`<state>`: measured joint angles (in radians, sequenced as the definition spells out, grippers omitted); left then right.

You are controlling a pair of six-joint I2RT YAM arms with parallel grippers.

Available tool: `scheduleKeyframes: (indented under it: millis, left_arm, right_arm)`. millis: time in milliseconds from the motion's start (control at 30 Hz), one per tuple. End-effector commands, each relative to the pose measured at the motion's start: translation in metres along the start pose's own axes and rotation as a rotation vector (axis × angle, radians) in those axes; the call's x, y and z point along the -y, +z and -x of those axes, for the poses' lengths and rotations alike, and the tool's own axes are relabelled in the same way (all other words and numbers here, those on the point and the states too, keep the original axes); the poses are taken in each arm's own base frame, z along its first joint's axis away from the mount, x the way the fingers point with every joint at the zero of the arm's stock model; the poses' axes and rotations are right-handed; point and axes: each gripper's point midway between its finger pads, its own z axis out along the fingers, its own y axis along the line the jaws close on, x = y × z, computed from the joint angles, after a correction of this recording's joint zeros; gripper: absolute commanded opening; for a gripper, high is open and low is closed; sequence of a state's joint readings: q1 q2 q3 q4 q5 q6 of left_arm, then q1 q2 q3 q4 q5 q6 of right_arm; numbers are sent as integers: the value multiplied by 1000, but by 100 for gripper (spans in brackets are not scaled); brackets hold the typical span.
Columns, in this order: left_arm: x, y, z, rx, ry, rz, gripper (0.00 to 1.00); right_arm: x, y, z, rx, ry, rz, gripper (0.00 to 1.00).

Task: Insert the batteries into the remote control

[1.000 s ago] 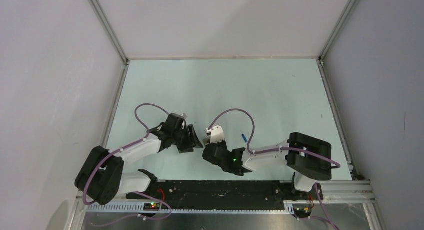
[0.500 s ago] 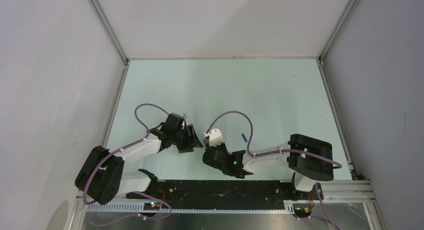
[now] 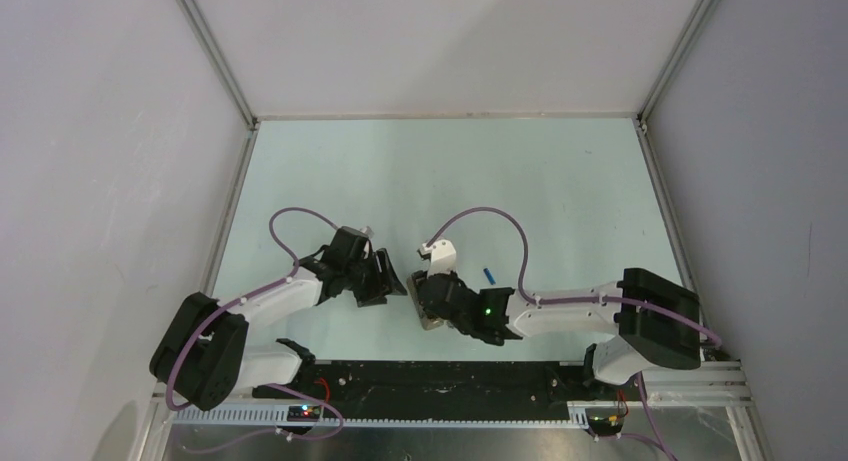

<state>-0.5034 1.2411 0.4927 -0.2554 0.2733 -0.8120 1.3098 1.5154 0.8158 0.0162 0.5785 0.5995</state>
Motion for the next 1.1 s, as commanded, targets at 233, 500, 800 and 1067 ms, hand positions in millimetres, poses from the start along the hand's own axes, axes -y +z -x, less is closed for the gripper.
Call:
scheduleKeyframes:
  millis: [233,500,800,1067]
  left_arm:
    - [23,-1,23,35,-7,-39,62]
    - [32,9,32,26,-35,-46,58]
    - [37,22,24,-30,3,-44,42]
    - [34,30,15,-58,14,-19,44]
  right_arm:
    - [4,23,9,-111,27,66,29]
    - [6,35,3,-164,48,68,24]
    - [5,35,4,-158,70,63,24]
    - [7,38,-2,-178,48,62,24]
